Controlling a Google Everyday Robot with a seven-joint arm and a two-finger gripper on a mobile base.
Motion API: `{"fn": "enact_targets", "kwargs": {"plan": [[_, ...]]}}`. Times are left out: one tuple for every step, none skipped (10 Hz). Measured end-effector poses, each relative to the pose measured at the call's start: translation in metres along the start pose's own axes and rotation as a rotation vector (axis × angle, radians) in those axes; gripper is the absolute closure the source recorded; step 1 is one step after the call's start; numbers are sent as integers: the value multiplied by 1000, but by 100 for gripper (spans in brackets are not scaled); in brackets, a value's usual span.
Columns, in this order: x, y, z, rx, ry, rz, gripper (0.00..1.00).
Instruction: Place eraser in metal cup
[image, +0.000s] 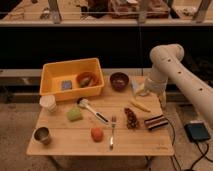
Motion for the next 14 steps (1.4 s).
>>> {"fn": "enact_targets", "kwargs": {"plan": [[0, 0, 0, 0, 0, 0, 20], [0, 0, 0, 0, 0, 1, 20], [1, 1, 2, -1, -7, 9, 20], [1, 1, 1, -3, -8, 8, 20], [2, 4, 5, 4, -9, 36, 20], [0, 13, 13, 25, -8, 91, 20], [-3, 26, 20, 47, -6, 142, 20], [-8, 45, 33, 93, -4, 215, 20], [-10, 48, 42, 128, -11, 231, 20], [-14, 56, 50, 161, -16, 246, 20], [-18, 71, 62, 203, -14, 271, 20], [-18, 81, 73, 222, -14, 332, 20], [-16, 86, 81, 231, -15, 407, 20], [-12, 95, 92, 231, -10, 517, 20]]}}
